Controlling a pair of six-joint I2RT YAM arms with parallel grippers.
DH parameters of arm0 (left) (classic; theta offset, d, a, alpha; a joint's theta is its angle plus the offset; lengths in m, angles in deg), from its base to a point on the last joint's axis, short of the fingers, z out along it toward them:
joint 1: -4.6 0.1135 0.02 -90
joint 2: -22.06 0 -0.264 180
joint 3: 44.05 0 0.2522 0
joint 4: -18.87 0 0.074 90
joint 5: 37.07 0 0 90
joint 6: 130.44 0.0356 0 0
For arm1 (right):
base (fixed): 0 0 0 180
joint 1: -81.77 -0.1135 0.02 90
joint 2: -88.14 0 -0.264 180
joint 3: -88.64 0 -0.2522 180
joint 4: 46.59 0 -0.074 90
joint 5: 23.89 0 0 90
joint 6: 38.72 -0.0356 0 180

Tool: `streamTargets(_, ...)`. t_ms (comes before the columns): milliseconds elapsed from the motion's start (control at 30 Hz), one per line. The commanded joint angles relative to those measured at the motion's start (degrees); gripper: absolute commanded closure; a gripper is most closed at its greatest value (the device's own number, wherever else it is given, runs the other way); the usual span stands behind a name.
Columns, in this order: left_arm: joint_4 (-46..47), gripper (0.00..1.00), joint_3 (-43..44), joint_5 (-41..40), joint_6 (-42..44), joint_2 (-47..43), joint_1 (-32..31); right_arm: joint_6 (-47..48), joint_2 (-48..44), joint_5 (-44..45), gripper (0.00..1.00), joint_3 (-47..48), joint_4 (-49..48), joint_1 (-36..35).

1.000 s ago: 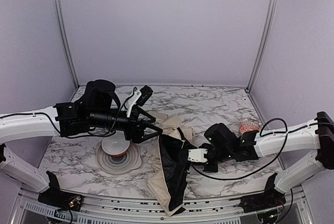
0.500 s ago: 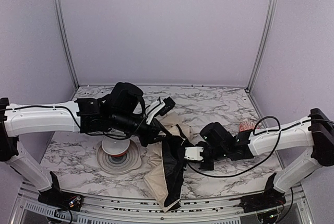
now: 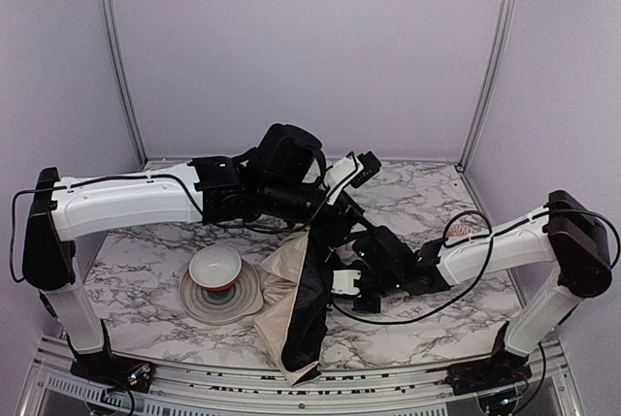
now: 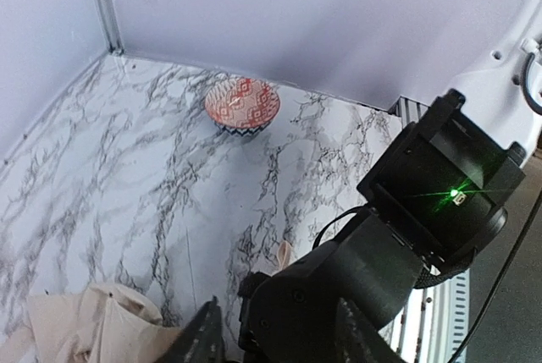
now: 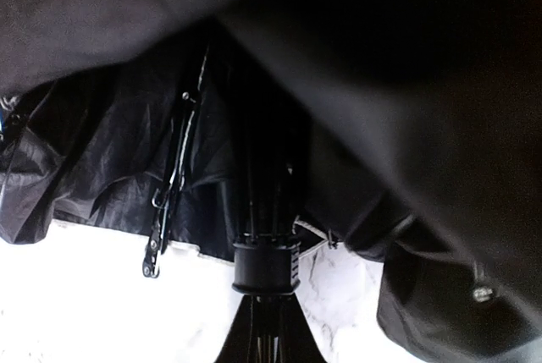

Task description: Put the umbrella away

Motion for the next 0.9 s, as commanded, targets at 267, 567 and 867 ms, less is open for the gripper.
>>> streamTargets(267, 4.66, 0.13, -15.51, -15.37, 6.79, -18.0, 2.76, 0.07, -1.42, -1.89, 1.0, -1.38, -0.97, 1.24)
streamTargets(567, 9.65, 0.07, -36.06, -12.76, -0.49, -25.95, 11.82, 1.4, -3.36, 7.11, 0.4, -0.5, -2.91, 2.52)
streamTargets(867, 20.56, 0.11, -41.26, -1.93, -2.45, -19.4, 11.48, 2.39, -14.02, 17.35, 0.0, -3.04, -3.21, 2.6)
